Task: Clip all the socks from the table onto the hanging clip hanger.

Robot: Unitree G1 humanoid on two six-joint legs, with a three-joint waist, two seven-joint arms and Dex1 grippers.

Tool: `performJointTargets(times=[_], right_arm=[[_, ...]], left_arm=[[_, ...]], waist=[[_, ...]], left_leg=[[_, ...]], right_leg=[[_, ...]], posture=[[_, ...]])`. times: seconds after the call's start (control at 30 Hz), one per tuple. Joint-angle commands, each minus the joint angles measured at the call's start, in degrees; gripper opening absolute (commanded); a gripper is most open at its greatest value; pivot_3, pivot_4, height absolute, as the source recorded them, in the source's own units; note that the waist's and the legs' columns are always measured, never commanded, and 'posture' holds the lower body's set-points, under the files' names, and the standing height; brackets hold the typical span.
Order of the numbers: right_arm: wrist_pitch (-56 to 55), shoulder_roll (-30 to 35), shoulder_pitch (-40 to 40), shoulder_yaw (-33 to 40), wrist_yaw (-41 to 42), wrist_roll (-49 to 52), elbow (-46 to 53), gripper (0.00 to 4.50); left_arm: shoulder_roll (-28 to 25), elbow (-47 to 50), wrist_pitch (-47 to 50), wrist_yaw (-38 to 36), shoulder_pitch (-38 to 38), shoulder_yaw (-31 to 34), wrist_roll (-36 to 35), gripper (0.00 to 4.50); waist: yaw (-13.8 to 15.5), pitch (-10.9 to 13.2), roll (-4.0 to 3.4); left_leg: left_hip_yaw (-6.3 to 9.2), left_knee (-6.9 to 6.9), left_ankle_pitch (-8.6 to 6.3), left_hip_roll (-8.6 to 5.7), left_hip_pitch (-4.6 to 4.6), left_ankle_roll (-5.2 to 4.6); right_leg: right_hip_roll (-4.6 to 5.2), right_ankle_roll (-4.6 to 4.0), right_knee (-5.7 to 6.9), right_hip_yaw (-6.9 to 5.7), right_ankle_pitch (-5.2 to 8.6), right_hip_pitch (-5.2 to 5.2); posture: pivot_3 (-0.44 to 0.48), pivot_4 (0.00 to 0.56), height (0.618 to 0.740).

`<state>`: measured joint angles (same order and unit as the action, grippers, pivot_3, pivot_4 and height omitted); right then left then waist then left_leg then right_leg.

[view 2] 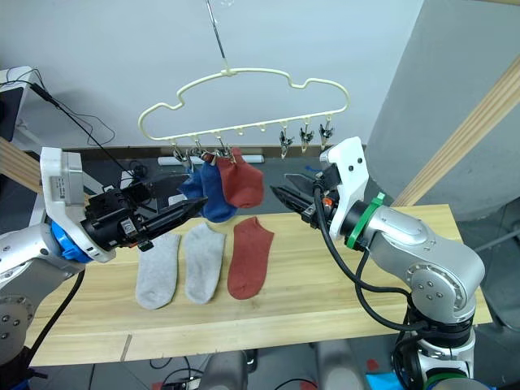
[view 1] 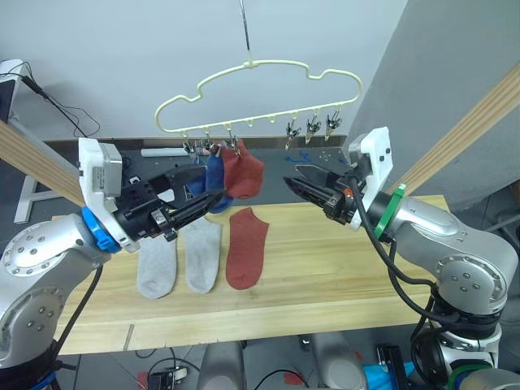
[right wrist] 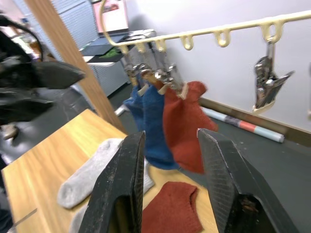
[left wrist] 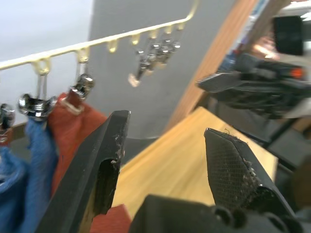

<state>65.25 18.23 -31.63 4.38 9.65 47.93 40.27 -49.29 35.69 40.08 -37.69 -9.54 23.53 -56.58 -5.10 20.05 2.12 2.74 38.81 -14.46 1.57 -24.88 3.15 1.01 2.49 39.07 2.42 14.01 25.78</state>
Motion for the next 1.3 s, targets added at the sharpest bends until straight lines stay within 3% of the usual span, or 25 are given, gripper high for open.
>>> performJointTargets(times=[0.03, 0.3, 0.47, 1.3], right_arm=[[1.1, -1.8, -1.4, -1.8, -5.6, -2.2, 2.0, 1.74], [2.3, -2.6, -1.5, -3.3, -10.0, -5.2, 2.2, 1.74], [4.4, -6.4, -1.3, -4.7, -14.7, -7.7, 2.2, 1.74], [4.7, -11.9, -6.2, -6.2, -15.9, -15.5, -1.9, 1.74]], left_arm=[[-6.2, -3.0, 3.9, -4.6, -5.5, 3.6, -7.9, 2.79], [-8.3, -5.4, 7.6, -4.8, -10.3, 1.7, -13.0, 2.79], [-7.7, -6.4, 7.5, -5.5, -12.4, -0.6, -11.4, 2.79], [-8.1, -5.2, 6.9, -8.6, -9.3, 0.1, -9.2, 2.79]], waist=[[0.1, -0.1, 0.08], [0.0, -0.2, -0.05], [-0.2, -0.2, -0.05], [-0.8, -0.2, -0.08]], left_leg=[[0.08, 0.01, 0.02, 0.03, -0.01, 0.04], [0.05, -0.01, 0.07, 0.05, 0.01, 0.08], [0.04, -0.01, 0.07, 0.07, 0.01, 0.08], [0.04, -0.01, 0.06, 0.08, 0.01, 0.06]], right_leg=[[-0.07, -0.01, 0.00, -0.06, 0.00, 0.00], [-0.09, -0.02, 0.03, -0.03, -0.01, 0.02], [-0.15, -0.04, 0.04, 0.00, -0.02, 0.03], [-0.15, -0.04, 0.03, 0.00, -0.02, 0.04]], posture=[[-0.161, 0.261, 0.740], [-0.185, 0.276, 0.740], [-0.212, 0.300, 0.740], [-0.201, 0.318, 0.740]])
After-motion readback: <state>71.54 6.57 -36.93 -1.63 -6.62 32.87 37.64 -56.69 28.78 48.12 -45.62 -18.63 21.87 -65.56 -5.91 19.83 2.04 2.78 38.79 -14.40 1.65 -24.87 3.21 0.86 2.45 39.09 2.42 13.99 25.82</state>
